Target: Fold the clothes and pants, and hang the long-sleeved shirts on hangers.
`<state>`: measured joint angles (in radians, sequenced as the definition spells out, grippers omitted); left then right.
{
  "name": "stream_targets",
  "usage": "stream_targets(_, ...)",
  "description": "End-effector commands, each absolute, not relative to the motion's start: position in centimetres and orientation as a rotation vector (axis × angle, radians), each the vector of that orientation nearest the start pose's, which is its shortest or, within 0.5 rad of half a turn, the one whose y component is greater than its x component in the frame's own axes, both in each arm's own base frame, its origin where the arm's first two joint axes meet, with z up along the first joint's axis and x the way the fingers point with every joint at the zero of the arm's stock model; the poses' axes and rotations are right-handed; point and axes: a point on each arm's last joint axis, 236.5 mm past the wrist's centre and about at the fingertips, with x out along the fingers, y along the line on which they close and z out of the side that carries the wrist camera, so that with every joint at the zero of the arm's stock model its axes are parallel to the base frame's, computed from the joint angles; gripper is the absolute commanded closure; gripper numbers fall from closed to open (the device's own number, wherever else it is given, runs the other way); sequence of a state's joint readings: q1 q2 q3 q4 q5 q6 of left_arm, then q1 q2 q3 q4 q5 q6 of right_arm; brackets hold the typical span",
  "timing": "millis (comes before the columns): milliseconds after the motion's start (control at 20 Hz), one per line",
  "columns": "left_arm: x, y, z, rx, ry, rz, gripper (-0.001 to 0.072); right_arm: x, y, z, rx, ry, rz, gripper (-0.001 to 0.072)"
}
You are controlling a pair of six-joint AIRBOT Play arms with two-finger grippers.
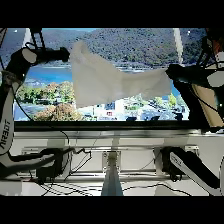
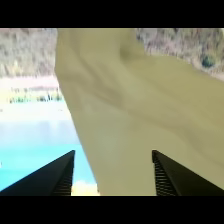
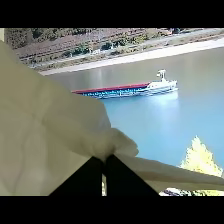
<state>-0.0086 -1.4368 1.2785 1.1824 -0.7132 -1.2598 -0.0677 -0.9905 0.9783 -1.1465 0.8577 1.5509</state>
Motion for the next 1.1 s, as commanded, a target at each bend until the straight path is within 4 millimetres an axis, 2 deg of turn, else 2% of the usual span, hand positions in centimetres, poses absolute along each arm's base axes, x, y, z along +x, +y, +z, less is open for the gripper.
stream_targets(0,41.5,-4.8,-1.7,-0.184,1.280,-0.299,0.0325,40.1,4.2,9.5,0.399,0.824,0.110,0.0701)
stream_targets(100,36.8,-4.6,-5.1,-0.281,1.447,-0.308,0.0323,40.1,4.3,9.5,0.400,0.826,0.111,0.0702)
stream_targets(200,33.2,-5.9,-8.0,-0.414,1.538,-0.326,0.0258,40.0,4.3,9.4,0.400,0.832,0.112,0.0701)
stream_targets(250,32.2,-7.1,-9.1,-0.489,1.544,-0.343,0.0221,39.9,4.3,9.4,0.399,0.834,0.113,0.0701)
stream_targets(450,30.8,-11.1,-11.1,-0.738,1.501,-0.361,0.0215,39.9,4.3,9.4,0.399,0.834,0.113,0.0701)
stream_targets(600,31.3,-12.4,-12.2,-0.774,1.477,-0.348,0.0220,39.9,4.3,9.4,0.399,0.834,0.113,0.0701)
stream_targets(650,32.1,-12.7,-12.1,-0.775,1.442,-0.354,0.0288,40.0,4.3,9.4,0.400,0.833,0.113,0.0701)
stream_targets(700,32.8,-13.0,-11.5,-0.783,1.408,-0.377,0.0436,40.0,4.4,9.4,0.401,0.833,0.114,0.0702)
stream_targets(750,33.7,-13.2,-10.6,-0.793,1.368,-0.410,0.0658,40.0,4.4,9.5,0.403,0.830,0.115,0.0702)
stream_targets(800,34.6,-13.3,-9.4,-0.799,1.334,-0.450,0.0695,40.0,4.4,9.9,0.402,0.820,0.116,0.0701)
stream_targets(900,36.8,-12.8,-4.9,-0.761,1.235,-0.564,0.0696,40.3,4.2,11.5,0.369,0.783,0.125,0.0702)
stream_targets(950,38.2,-11.9,-2.0,-0.745,1.173,-0.592,0.0696,40.6,4.1,12.9,0.322,0.748,0.144,0.0701)
stream_targets(1050,41.4,-8.6,5.9,-0.666,0.979,-0.609,0.0696,41.1,4.0,16.9,0.244,0.656,0.171,0.0702)
